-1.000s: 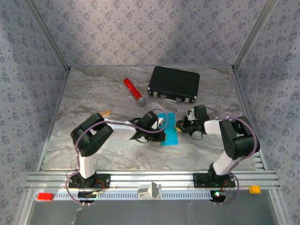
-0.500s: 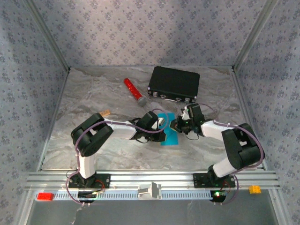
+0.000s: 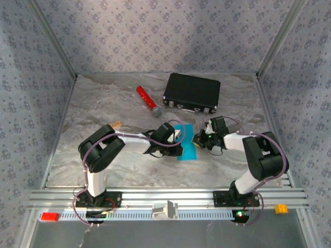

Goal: Fold a paper plane with a square sheet of paper (pick it up from the middle)

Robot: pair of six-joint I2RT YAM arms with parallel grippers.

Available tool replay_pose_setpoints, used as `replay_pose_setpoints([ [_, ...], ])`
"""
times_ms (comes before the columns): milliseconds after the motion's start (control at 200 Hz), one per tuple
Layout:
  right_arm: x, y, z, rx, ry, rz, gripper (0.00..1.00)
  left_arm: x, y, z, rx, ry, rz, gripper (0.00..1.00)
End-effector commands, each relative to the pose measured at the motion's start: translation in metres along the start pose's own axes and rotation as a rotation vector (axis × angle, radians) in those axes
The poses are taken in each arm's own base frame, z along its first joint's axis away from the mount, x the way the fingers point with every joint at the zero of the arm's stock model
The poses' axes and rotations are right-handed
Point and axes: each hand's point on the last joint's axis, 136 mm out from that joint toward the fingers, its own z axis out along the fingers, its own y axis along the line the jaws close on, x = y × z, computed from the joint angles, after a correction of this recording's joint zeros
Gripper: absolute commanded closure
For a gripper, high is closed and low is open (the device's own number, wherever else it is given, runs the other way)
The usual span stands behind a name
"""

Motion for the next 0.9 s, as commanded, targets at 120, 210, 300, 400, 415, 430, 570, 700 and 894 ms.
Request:
replay_pose_setpoints([
  [120,-0.016,0.011,-0.013,-0.006,-0.044,-0.036,0.96,0.039,0.039,0.005,-0.146,0.118,-0.050,1.00],
  [210,-0.014,0.017,-0.016,-0.033,-0.043,-0.039,0.95,0.038,0.040,0.005,-0.150,0.113,-0.048,1.00],
  [300,-0.006,0.028,-0.015,-0.078,-0.011,-0.049,0.94,0.037,0.038,0.005,-0.144,0.110,-0.048,1.00],
  [400,0.011,0.037,-0.007,-0.098,0.044,-0.078,0.94,0.036,0.038,0.004,-0.146,0.106,-0.047,1.00],
  [415,0.014,0.037,-0.005,-0.097,0.054,-0.081,0.94,0.036,0.038,0.004,-0.145,0.105,-0.047,1.00],
  [430,0.016,0.037,-0.003,-0.095,0.061,-0.083,0.94,0.036,0.037,0.004,-0.144,0.105,-0.045,1.00],
  [570,0.032,0.024,0.012,-0.053,0.132,-0.061,0.96,0.032,0.033,0.003,-0.132,0.095,-0.043,1.00],
  [700,0.037,-0.004,0.016,0.025,0.133,-0.017,0.97,0.027,0.026,0.001,-0.120,0.084,-0.036,1.00],
  [894,0.038,-0.021,0.016,0.063,0.123,0.018,0.98,0.008,0.001,-0.007,-0.067,0.036,-0.005,0.96],
])
